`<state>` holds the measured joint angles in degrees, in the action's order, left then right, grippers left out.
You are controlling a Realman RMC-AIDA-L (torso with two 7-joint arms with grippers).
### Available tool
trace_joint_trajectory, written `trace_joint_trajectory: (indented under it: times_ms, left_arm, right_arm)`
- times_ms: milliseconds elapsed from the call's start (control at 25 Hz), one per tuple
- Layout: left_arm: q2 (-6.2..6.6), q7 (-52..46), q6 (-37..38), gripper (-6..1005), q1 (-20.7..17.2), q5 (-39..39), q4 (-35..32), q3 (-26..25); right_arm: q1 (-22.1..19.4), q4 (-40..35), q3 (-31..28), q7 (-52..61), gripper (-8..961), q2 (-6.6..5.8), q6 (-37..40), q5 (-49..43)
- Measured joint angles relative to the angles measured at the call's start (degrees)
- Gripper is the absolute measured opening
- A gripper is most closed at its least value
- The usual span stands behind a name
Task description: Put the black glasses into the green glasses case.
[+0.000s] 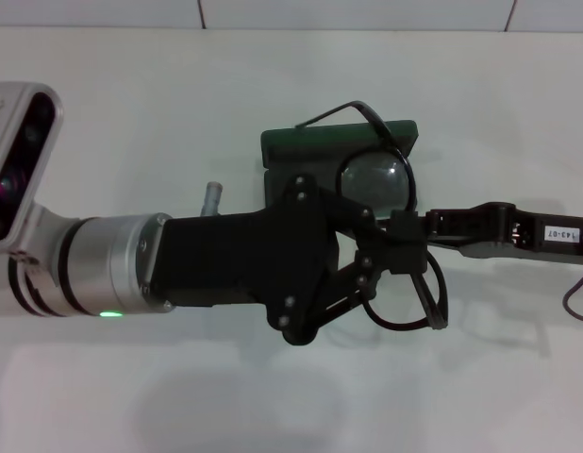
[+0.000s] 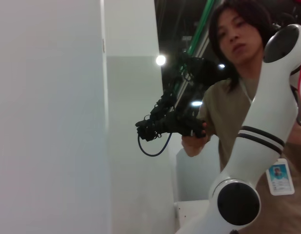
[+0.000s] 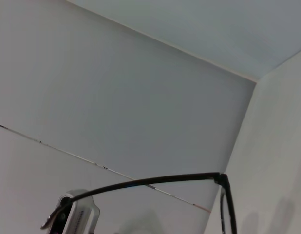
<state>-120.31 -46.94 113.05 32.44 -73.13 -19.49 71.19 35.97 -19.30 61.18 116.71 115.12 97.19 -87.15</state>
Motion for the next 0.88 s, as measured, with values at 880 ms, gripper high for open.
trace_joint_trajectory:
  times_ms: [880]
  left_arm:
    - [0.06, 2.58, -0.55, 111, -1.40, 4.39, 2.66, -0.06]
  right_arm:
    - [-0.70, -0.74, -2.55, -8.89, 61, -0.86, 0.77, 0.33]
